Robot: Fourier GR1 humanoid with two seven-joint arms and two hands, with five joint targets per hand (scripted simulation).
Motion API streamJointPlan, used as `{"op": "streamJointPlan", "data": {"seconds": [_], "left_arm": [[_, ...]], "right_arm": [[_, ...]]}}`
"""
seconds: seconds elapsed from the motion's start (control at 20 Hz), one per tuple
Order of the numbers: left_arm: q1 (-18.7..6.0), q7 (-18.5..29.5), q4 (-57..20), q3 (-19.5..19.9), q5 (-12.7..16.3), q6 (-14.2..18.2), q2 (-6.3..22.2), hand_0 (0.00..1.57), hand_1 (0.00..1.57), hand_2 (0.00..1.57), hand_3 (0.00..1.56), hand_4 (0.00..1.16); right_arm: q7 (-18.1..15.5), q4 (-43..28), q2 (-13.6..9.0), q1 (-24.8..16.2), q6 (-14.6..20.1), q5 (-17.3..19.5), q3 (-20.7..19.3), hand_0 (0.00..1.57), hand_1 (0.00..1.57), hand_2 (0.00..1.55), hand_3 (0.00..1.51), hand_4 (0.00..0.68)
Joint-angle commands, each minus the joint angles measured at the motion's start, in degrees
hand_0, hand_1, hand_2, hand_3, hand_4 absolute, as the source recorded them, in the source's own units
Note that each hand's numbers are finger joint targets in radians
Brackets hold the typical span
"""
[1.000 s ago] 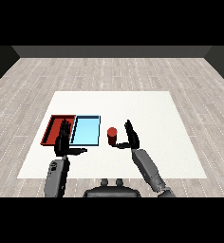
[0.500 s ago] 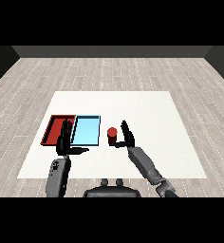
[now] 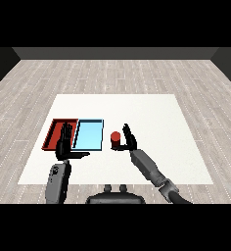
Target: Pick the red can and put it in the red box
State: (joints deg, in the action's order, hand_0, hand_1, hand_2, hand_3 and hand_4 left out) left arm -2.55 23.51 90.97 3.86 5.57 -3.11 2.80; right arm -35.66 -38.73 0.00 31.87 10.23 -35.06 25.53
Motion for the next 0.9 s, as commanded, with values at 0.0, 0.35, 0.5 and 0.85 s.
{"op": "streamJointPlan", "data": {"seconds": [0.0, 0.35, 0.5, 0.85], "left_arm": [[-1.0, -0.1, -0.9, -1.4, -1.4, 1.4, -1.3, 0.0, 0.0, 0.0, 0.0, 0.0], [3.6, -5.6, 8.4, -2.0, 0.2, 1.5, -1.1, 0.0, 0.0, 0.0, 0.0, 0.0], [4.0, -1.5, 4.7, -0.1, 1.4, -1.2, 0.5, 0.0, 0.0, 0.0, 0.0, 0.0], [2.0, 3.9, -2.3, 1.5, 1.1, -1.4, 0.3, 0.0, 0.0, 0.0, 0.0, 0.0]], "right_arm": [[1.7, -0.8, 0.0, 4.0, 3.5, -7.5, 4.5, 0.0, 0.0, 0.0, 0.0, 0.0], [-4.3, 7.9, 0.0, 6.4, -1.0, -11.7, 8.1, 0.0, 0.0, 0.0, 0.0, 0.0], [-2.0, 11.2, 0.0, 10.5, -2.3, -11.7, 6.7, 0.0, 0.0, 0.0, 0.0, 0.0], [-0.7, 4.0, 0.0, 8.0, 4.6, -17.5, 15.6, 0.0, 0.0, 0.0, 0.0, 0.0]]}}
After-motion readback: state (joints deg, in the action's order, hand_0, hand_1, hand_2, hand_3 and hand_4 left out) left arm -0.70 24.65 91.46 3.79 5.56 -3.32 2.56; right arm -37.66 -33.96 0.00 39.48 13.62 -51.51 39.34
